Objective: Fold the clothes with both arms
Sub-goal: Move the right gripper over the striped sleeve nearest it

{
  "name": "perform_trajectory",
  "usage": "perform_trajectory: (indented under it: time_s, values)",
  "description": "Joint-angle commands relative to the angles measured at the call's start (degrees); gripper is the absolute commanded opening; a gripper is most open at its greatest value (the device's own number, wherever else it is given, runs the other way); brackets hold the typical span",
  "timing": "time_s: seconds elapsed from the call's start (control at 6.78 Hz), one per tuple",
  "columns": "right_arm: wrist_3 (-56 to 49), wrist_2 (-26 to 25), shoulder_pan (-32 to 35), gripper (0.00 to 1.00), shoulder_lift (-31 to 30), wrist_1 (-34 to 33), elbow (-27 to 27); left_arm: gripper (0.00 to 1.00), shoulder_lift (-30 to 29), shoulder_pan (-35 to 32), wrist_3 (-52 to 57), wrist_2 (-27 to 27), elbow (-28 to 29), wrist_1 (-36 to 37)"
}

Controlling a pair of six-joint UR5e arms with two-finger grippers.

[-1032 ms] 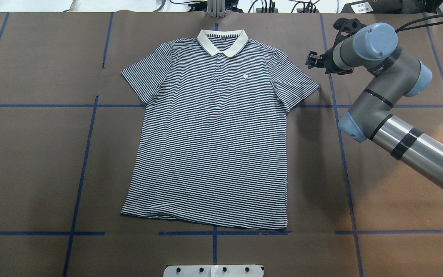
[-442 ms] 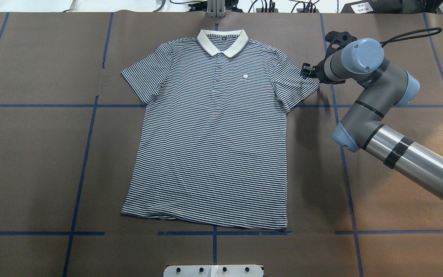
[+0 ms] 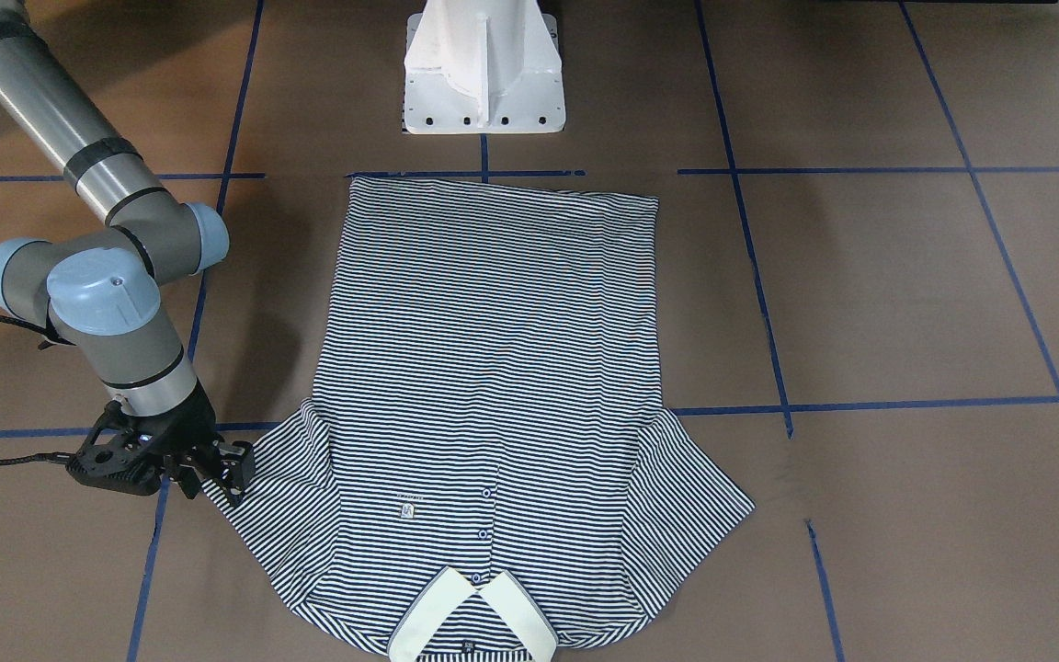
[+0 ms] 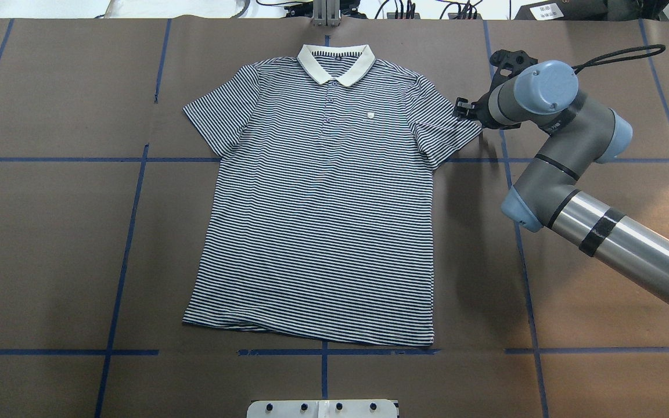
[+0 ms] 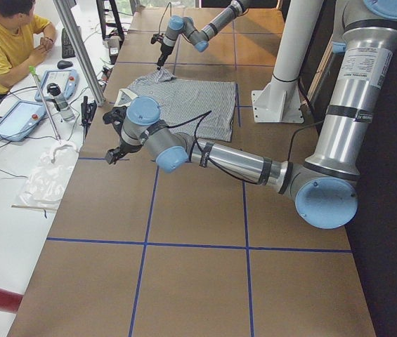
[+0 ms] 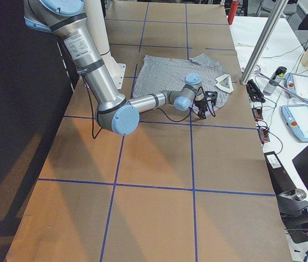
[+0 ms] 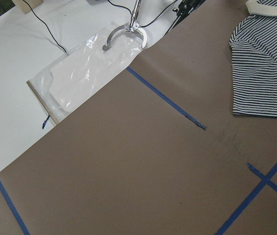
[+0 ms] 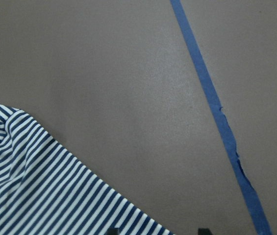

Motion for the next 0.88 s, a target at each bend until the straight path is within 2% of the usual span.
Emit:
perform_trajectory:
  time_s: [0.0, 0.74]
  values:
    - [0.11, -0.02, -0.01, 0.62, -0.53, 0.00, 0.37, 1.00, 0.00, 0.03, 0.00, -0.03, -0.04, 0.00]
    - [0.11, -0.64, -0.63, 0.62, -0.71, 0.00, 0.28, 1.00, 0.00, 0.21, 0.00, -0.03, 0.31, -0.09]
